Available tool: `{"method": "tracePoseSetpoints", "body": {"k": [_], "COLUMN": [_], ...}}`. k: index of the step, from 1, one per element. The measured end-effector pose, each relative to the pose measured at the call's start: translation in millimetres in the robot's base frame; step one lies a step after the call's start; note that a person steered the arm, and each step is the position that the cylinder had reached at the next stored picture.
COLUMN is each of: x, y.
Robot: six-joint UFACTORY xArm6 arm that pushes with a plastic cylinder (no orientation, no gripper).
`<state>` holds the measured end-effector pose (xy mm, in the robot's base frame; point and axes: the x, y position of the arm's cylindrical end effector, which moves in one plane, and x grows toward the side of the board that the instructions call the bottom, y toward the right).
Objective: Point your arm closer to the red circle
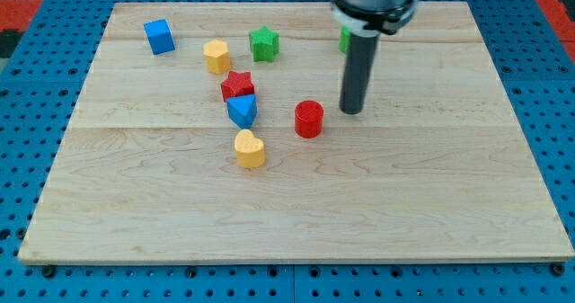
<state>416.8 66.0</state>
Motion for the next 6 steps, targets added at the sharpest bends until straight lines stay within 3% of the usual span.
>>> {"method": "tracePoseSetpoints", "body": {"k": [1, 2, 3, 4, 6], "x": [17.5, 30.2, 56.8, 65.5, 43.1], "y": [-48.9, -62.1, -24.2, -45.5, -81.0]}}
